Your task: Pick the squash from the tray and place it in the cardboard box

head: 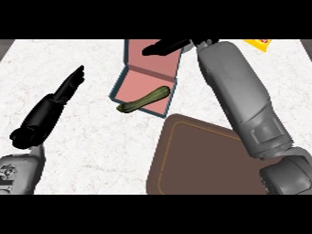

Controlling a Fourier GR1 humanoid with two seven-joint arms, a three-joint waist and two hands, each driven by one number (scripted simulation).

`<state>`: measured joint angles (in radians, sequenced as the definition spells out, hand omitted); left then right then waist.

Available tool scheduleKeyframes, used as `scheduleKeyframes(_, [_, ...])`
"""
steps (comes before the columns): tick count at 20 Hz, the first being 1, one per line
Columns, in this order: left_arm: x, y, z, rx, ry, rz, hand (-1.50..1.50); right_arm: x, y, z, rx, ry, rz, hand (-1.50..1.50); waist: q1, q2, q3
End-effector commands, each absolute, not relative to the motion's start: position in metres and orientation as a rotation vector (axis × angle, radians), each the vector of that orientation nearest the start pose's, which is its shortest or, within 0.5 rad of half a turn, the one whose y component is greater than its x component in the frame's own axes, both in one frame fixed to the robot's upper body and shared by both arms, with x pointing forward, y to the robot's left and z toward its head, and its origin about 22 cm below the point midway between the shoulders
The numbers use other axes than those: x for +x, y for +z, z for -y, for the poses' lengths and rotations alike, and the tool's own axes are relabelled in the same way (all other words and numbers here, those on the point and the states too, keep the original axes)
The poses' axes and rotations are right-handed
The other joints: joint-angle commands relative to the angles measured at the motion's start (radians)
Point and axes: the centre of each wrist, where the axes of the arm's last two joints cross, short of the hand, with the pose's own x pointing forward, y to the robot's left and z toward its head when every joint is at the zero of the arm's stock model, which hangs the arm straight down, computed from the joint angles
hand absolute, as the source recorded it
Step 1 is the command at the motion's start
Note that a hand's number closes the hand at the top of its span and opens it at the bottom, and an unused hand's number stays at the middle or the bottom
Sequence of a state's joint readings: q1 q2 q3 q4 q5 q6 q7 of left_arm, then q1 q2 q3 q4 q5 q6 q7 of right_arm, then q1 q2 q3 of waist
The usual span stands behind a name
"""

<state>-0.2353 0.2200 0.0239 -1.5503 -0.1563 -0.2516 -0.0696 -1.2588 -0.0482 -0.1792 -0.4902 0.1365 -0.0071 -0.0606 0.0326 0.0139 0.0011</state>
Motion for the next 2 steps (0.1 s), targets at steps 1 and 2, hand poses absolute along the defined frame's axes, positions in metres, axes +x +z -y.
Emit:
scheduleKeyframes(1, [0.304, 0.074, -0.257, 0.072, -0.555, 1.764, 0.00, 0.468, 0.162, 0.116, 0.050, 0.247, 1.719, -1.50, 0.005, 0.004, -0.001])
scheduleKeyframes(2, [0.295, 0.068, -0.256, 0.064, -0.556, 1.760, 0.00, 0.470, 0.152, 0.136, 0.045, 0.238, 1.722, -1.50, 0.006, 0.002, -0.001])
